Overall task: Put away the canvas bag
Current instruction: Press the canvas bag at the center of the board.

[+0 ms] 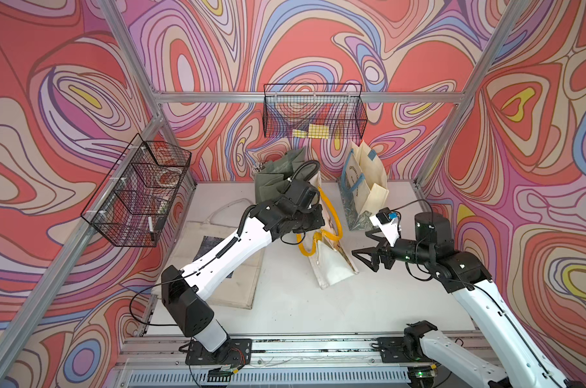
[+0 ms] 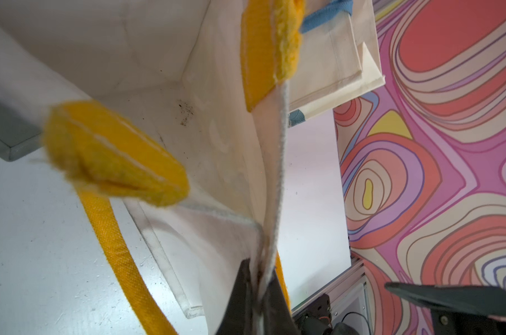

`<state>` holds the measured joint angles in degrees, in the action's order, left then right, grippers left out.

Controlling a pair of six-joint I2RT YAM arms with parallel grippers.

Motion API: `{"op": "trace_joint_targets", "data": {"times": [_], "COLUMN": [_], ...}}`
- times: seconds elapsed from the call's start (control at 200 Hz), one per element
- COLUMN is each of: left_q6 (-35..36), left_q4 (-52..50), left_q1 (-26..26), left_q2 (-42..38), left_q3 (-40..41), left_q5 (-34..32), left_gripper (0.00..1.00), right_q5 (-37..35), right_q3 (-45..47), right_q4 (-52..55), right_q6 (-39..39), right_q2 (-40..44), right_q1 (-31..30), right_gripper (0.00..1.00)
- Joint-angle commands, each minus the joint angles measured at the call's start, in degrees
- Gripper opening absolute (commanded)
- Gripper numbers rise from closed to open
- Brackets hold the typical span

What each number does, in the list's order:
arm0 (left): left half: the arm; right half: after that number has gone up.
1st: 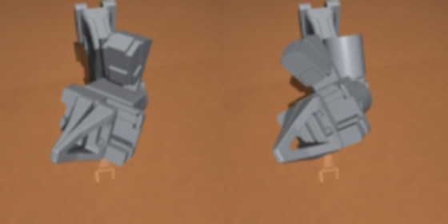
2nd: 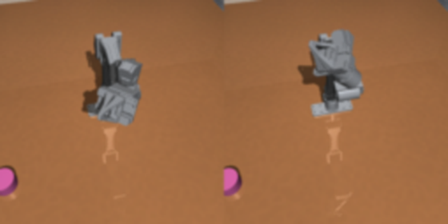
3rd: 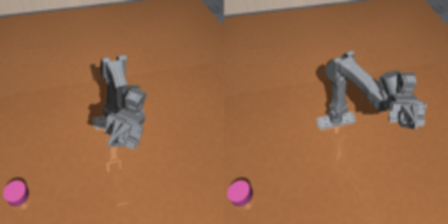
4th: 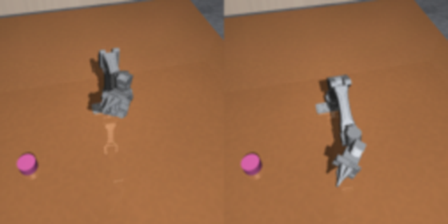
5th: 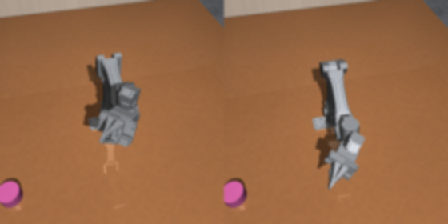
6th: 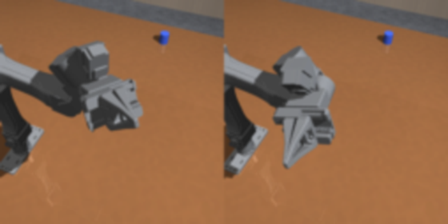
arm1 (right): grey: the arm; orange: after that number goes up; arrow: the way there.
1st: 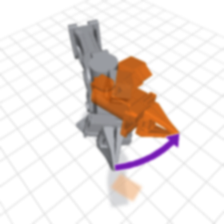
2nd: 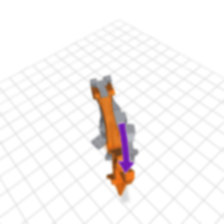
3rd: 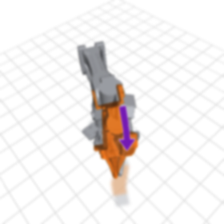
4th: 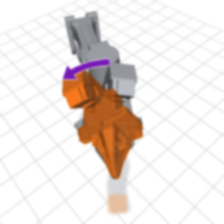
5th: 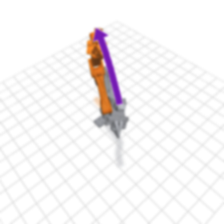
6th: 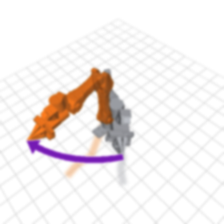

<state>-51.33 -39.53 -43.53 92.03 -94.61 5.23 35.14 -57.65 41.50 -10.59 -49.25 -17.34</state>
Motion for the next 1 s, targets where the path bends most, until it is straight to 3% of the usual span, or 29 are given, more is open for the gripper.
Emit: {"op": "trace_joint_targets", "data": {"times": [0.0, 0.235, 0.461, 0.636, 0.746, 0.997], "left_q6": [-7.6, -12.1, -14.9, -17.0, -17.2, -17.3], "left_q4": [4.4, 3.9, 3.7, 4.1, 4.1, 3.9], "left_q1": [0.2, 1.2, 1.6, 1.6, 1.6, 1.6], "left_q2": [-2.6, -4.4, -3.7, -3.5, -2.8, -2.0], "left_q3": [1.0, 1.6, 1.4, 1.8, 0.9, -0.2], "left_q5": [-4.2, -8.6, -8.5, -9.2, -9.2, -8.9], "left_gripper": [0.00, 0.00, 0.00, 0.00, 0.00, 0.00], "right_q5": [2.9, -0.5, -16.5, -20.6, -28.6, -31.0], "right_q3": [4.1, 11.5, 14.8, 16.4, 18.5, 21.0], "right_q4": [-4.2, -17.6, -27.0, -32.2, -36.4, -42.6], "right_q6": [-1.9, -5.8, -12.7, -15.4, -16.6, -14.4], "right_q2": [3.7, 7.0, 6.1, 4.6, 3.3, 0.9], "right_q1": [-0.4, -4.2, -16.8, -22.1, -28.0, -31.1], "right_gripper": [0.98, 0.98, 0.98, 0.98, 0.98, 0.98]}}
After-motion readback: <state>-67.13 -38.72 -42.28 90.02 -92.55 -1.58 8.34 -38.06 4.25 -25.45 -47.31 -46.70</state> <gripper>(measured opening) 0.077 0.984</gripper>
